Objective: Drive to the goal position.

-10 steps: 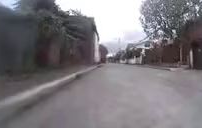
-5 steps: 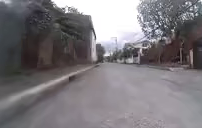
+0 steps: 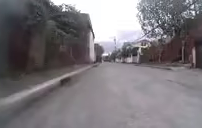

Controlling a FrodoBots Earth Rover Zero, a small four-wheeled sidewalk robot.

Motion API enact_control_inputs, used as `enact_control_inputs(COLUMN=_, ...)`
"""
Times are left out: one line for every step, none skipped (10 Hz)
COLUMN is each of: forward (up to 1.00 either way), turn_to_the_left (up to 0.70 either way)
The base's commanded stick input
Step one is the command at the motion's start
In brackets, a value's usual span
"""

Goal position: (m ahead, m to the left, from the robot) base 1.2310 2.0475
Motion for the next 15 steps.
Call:
enact_control_inputs(forward=1.00, turn_to_the_left=0.00)
enact_control_inputs(forward=1.00, turn_to_the_left=0.00)
enact_control_inputs(forward=1.00, turn_to_the_left=-0.05)
enact_control_inputs(forward=1.00, turn_to_the_left=-0.38)
enact_control_inputs(forward=1.00, turn_to_the_left=-0.40)
enact_control_inputs(forward=1.00, turn_to_the_left=-0.40)
enact_control_inputs(forward=1.00, turn_to_the_left=-0.25)
enact_control_inputs(forward=1.00, turn_to_the_left=-0.04)
enact_control_inputs(forward=1.00, turn_to_the_left=0.00)
enact_control_inputs(forward=1.00, turn_to_the_left=0.00)
enact_control_inputs(forward=1.00, turn_to_the_left=0.00)
enact_control_inputs(forward=1.00, turn_to_the_left=0.00)
enact_control_inputs(forward=1.00, turn_to_the_left=0.00)
enact_control_inputs(forward=1.00, turn_to_the_left=0.00)
enact_control_inputs(forward=1.00, turn_to_the_left=0.00)
